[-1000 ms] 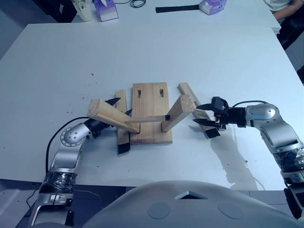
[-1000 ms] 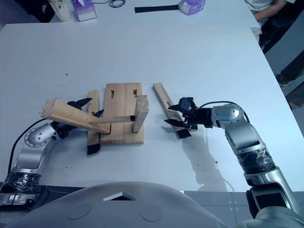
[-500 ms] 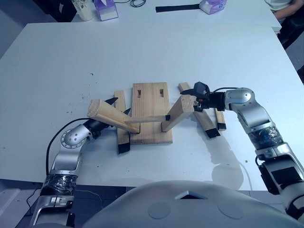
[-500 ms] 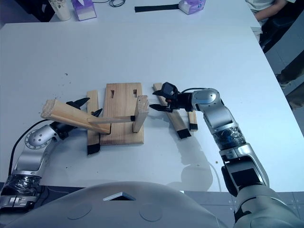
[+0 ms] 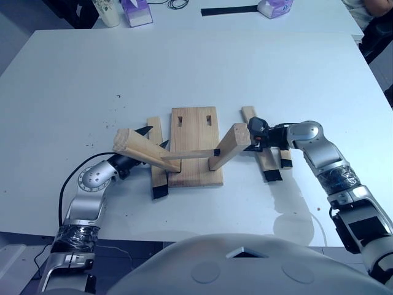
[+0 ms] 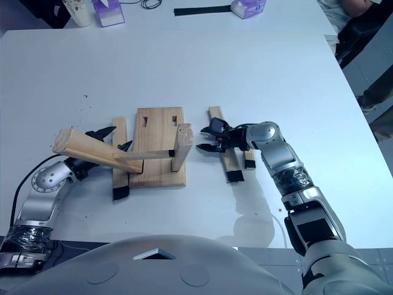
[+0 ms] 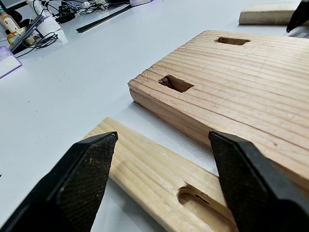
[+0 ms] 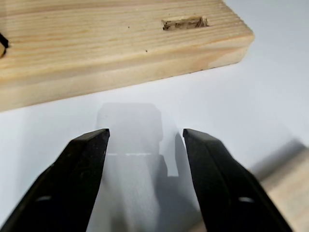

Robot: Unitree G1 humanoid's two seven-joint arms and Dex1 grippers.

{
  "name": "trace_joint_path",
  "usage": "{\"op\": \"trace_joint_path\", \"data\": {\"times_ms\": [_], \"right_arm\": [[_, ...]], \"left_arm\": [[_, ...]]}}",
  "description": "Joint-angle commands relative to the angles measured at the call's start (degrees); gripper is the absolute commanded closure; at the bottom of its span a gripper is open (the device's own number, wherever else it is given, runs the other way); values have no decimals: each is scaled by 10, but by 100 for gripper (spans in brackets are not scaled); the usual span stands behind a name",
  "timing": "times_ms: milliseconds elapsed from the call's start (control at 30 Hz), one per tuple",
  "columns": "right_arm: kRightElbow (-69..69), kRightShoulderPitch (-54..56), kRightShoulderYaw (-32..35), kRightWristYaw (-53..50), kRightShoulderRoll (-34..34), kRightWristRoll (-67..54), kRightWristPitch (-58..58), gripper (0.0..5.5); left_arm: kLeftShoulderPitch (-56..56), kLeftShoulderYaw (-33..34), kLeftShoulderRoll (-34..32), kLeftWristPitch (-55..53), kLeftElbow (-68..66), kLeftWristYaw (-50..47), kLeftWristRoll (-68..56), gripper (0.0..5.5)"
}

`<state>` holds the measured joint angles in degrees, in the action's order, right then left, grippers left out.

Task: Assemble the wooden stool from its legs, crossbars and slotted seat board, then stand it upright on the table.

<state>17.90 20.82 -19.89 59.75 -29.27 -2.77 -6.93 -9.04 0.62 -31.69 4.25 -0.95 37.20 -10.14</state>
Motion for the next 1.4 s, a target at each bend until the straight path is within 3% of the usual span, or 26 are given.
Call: {"op": "trace_joint_path", "data": {"times_ms": [33, 600, 1033, 1400], "right_arm": [[16, -26, 8, -1, -20, 12, 5, 269], [-134, -101, 48, -35, -26, -17, -59, 269], [-234, -164, 62, -52, -41, -26, -100, 269], [-292, -189, 69, -35, -72, -37, -121, 269]], "left_arm": [[-12, 1, -14, -16, -14, 8, 15, 198], [43, -16, -44, 25, -77, 66, 32, 198], [89, -37, -123, 154, -199, 157, 72, 198], [168, -63, -89, 187, -224, 173, 72, 198]]}}
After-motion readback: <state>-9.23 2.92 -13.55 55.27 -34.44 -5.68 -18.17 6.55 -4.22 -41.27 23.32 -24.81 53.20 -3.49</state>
